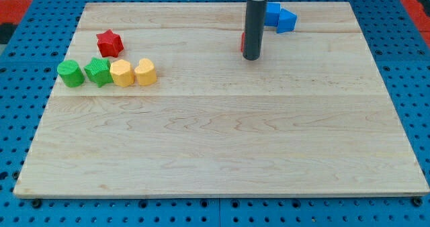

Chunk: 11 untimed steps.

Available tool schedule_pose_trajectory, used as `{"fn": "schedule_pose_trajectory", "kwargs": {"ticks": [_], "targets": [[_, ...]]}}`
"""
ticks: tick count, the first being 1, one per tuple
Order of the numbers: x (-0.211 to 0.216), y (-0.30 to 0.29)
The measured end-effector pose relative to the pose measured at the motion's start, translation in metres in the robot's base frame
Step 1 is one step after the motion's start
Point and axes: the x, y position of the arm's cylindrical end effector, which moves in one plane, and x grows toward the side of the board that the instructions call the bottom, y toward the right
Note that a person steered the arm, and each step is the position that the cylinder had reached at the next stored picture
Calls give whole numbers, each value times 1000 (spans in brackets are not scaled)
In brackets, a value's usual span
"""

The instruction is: Place the yellow heart at the top right side of the board

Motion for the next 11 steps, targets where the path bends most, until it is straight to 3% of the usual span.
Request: {"fn": "schedule_pose_trajectory", "kwargs": {"ticks": [1,2,3,4,5,6,7,9,10,11], "targets": [[-12,-59],[-40,1],[-27,28],[-60,14],[-61,41],[20,82],[45,105],[-8,-140],[-101,-158],[-107,-294]]}}
